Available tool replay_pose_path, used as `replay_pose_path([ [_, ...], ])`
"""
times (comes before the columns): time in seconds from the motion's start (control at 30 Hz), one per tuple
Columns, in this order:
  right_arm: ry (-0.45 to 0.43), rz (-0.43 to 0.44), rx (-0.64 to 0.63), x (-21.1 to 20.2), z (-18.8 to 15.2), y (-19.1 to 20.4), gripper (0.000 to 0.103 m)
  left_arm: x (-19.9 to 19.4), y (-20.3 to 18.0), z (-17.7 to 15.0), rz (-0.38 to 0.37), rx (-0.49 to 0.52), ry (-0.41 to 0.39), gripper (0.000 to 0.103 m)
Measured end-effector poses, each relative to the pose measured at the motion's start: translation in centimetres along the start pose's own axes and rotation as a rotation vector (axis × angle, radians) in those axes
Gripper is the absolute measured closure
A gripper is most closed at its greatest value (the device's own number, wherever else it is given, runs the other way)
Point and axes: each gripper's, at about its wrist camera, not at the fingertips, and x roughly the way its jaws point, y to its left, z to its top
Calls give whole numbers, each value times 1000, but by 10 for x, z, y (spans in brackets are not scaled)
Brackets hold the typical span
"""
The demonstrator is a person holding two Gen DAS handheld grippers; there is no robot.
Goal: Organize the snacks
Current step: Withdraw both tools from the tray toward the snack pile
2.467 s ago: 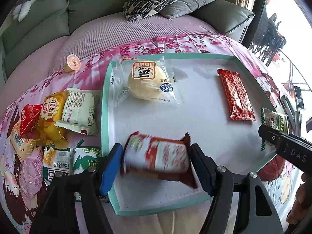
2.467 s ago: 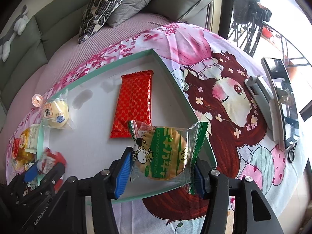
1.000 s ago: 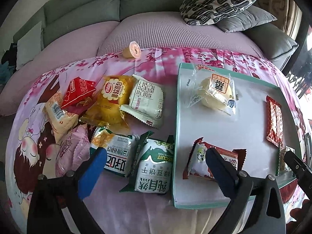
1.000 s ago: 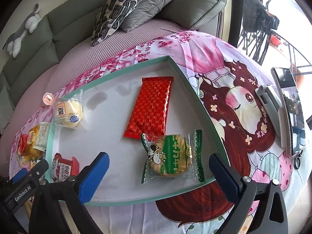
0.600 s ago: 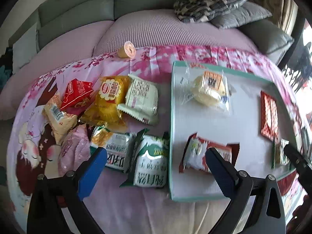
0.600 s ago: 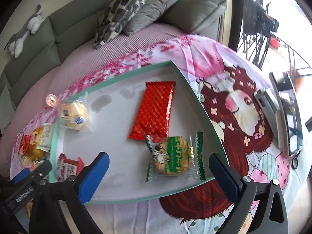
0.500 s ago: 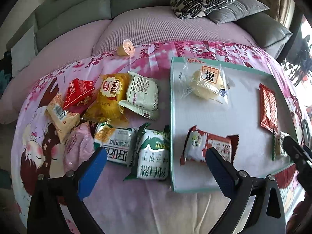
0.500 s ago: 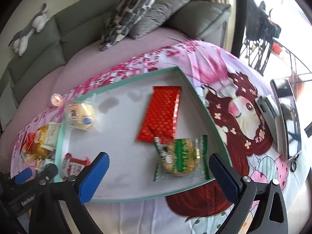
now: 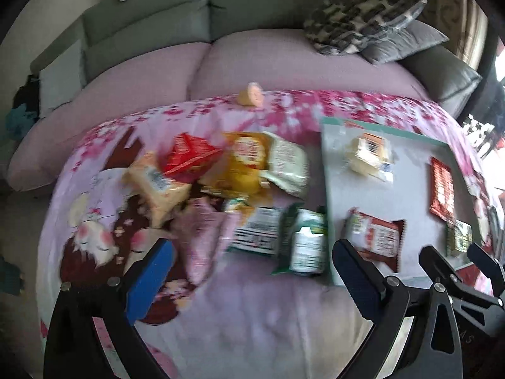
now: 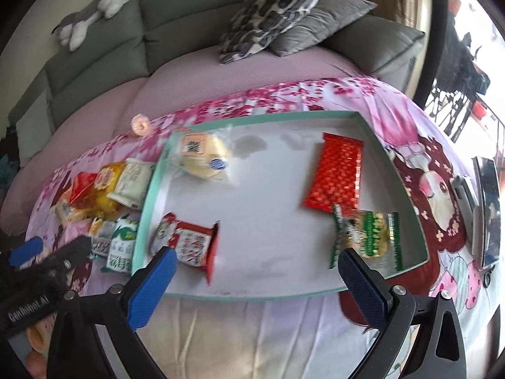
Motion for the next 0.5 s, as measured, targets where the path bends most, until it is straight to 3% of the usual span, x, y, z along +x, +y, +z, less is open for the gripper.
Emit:
replay_pose_path([
  [0.5, 48, 14, -103, 11, -8, 57, 0, 8, 77, -1, 97, -163, 23, 2],
])
